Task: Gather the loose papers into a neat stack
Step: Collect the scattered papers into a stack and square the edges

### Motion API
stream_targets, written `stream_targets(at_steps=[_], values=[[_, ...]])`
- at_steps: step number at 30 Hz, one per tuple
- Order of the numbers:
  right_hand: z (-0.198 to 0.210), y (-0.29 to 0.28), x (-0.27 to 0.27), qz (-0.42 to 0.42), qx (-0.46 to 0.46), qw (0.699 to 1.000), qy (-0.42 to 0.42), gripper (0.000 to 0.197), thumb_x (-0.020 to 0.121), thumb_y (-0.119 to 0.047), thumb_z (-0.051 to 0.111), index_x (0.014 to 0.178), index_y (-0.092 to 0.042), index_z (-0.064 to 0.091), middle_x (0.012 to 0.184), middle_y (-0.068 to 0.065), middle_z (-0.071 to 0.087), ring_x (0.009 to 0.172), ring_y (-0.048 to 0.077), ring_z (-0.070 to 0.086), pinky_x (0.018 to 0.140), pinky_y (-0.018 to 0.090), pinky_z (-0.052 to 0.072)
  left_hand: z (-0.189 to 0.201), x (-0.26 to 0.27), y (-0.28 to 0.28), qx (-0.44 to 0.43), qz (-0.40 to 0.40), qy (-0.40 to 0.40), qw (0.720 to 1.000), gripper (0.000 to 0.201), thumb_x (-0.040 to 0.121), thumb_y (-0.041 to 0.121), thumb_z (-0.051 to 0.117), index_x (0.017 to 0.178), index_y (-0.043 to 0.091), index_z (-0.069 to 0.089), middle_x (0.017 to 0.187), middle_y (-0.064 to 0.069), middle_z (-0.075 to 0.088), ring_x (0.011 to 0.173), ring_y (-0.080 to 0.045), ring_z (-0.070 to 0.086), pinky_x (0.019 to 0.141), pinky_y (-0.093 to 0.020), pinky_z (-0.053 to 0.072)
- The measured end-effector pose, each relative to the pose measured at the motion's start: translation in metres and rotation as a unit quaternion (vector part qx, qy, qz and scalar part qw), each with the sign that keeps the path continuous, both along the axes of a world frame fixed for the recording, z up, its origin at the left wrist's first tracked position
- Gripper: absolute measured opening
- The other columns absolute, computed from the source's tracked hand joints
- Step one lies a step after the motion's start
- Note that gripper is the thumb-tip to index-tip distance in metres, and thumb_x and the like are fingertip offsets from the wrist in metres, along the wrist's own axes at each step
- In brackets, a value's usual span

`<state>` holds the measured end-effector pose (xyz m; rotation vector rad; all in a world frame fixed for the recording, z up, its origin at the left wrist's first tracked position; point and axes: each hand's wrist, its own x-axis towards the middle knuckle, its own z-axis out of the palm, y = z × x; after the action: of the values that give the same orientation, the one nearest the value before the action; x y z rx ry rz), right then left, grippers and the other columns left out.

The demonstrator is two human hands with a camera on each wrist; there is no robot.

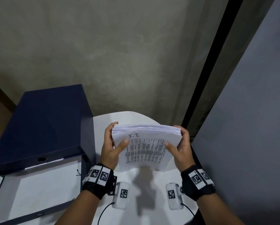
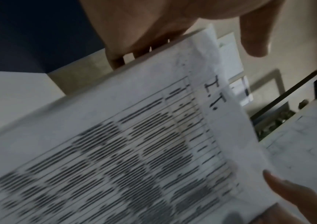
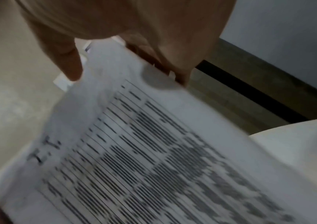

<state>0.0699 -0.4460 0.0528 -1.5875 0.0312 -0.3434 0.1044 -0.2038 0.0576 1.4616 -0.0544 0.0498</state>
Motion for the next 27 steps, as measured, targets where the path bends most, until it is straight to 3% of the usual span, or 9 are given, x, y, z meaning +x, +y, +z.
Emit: stream_targets(at_steps=[3,5,10,13,15,17,20,24,27], values=[[-0.021,0.003,-0.007,-0.030,-0.056,0.997,0.049,0.050,0.084,-0.017,0.065,0.123,-0.037,0.041,0.119,-0.002,0.062,0.109,0.008,0.061,0.099,0.043,0.050,-0.018,-0.011,-0.005,0.095,0.027,0.034,0.994,0.047,0.075,0.030,0.072,0.115,0.036,0.048,0.108,0.013,0.068,0.103,-0.009,0.064,0.102,-0.046,0.046],[-0.023,0.008,-0.006,-0.046,-0.088,0.993,0.064,0.039,0.094,-0.008,0.057,0.123,-0.028,0.042,0.110,-0.012,0.063,0.099,-0.004,0.063,0.096,0.044,0.052,-0.018,-0.011,-0.012,0.175,0.054,0.029,0.983,0.030,0.089,0.022,0.063,0.108,0.037,0.046,0.106,0.010,0.066,0.098,-0.007,0.063,0.100,-0.042,0.047],[-0.009,0.018,0.000,-0.052,-0.090,0.994,0.039,0.034,0.099,-0.009,0.047,0.126,-0.026,0.036,0.109,-0.015,0.062,0.098,-0.006,0.062,0.087,0.024,0.051,-0.004,-0.007,-0.017,0.173,0.067,-0.016,0.982,0.018,0.096,0.018,0.051,0.106,0.031,0.042,0.098,0.021,0.059,0.083,0.020,0.057,0.076,-0.011,0.044],[-0.016,0.022,-0.004,-0.048,-0.095,0.993,0.055,0.033,0.099,-0.009,0.046,0.119,-0.034,0.036,0.108,-0.015,0.062,0.096,-0.009,0.062,0.084,0.016,0.051,-0.016,-0.009,-0.013,0.198,0.061,-0.005,0.978,0.023,0.095,0.017,0.053,0.110,0.027,0.039,0.098,0.015,0.063,0.084,0.011,0.061,0.074,-0.009,0.046],[-0.029,0.023,-0.011,-0.027,-0.117,0.989,0.087,0.033,0.099,-0.009,0.047,0.110,-0.039,0.038,0.108,-0.015,0.062,0.095,-0.013,0.060,0.085,0.018,0.050,-0.031,-0.015,-0.012,0.224,0.038,0.029,0.974,0.027,0.095,0.015,0.052,0.111,0.026,0.033,0.102,0.005,0.063,0.091,-0.012,0.065,0.083,-0.022,0.050],[-0.038,0.024,-0.016,-0.021,-0.132,0.985,0.108,0.034,0.098,-0.010,0.047,0.108,-0.041,0.037,0.108,-0.016,0.061,0.096,-0.013,0.060,0.087,0.025,0.050,-0.043,-0.020,-0.011,0.247,0.026,0.043,0.968,0.029,0.095,0.015,0.052,0.113,0.024,0.031,0.106,0.000,0.062,0.098,-0.024,0.064,0.086,-0.028,0.048],[-0.042,0.025,-0.014,-0.032,-0.140,0.982,0.120,0.034,0.098,-0.011,0.048,0.107,-0.043,0.039,0.105,-0.017,0.061,0.093,-0.013,0.060,0.084,0.024,0.048,-0.048,-0.022,-0.012,0.262,0.037,0.043,0.963,0.028,0.096,0.017,0.051,0.119,0.016,0.035,0.107,-0.002,0.062,0.101,-0.027,0.063,0.085,-0.029,0.048],[-0.035,0.031,-0.011,-0.075,-0.142,0.984,0.080,0.031,0.099,-0.011,0.046,0.108,-0.039,0.037,0.096,-0.015,0.062,0.083,-0.009,0.061,0.076,0.019,0.049,-0.043,-0.021,-0.020,0.268,0.053,0.013,0.962,0.024,0.097,0.018,0.048,0.114,0.021,0.032,0.109,-0.009,0.064,0.098,-0.030,0.063,0.085,-0.040,0.054],[-0.039,0.037,-0.012,-0.063,-0.159,0.981,0.092,0.025,0.099,-0.014,0.046,0.113,-0.030,0.033,0.096,-0.004,0.063,0.085,0.001,0.062,0.080,0.032,0.054,-0.048,-0.022,-0.025,0.271,0.043,0.021,0.961,0.027,0.096,0.016,0.049,0.118,0.015,0.034,0.114,-0.014,0.063,0.102,-0.031,0.062,0.088,-0.039,0.052]])
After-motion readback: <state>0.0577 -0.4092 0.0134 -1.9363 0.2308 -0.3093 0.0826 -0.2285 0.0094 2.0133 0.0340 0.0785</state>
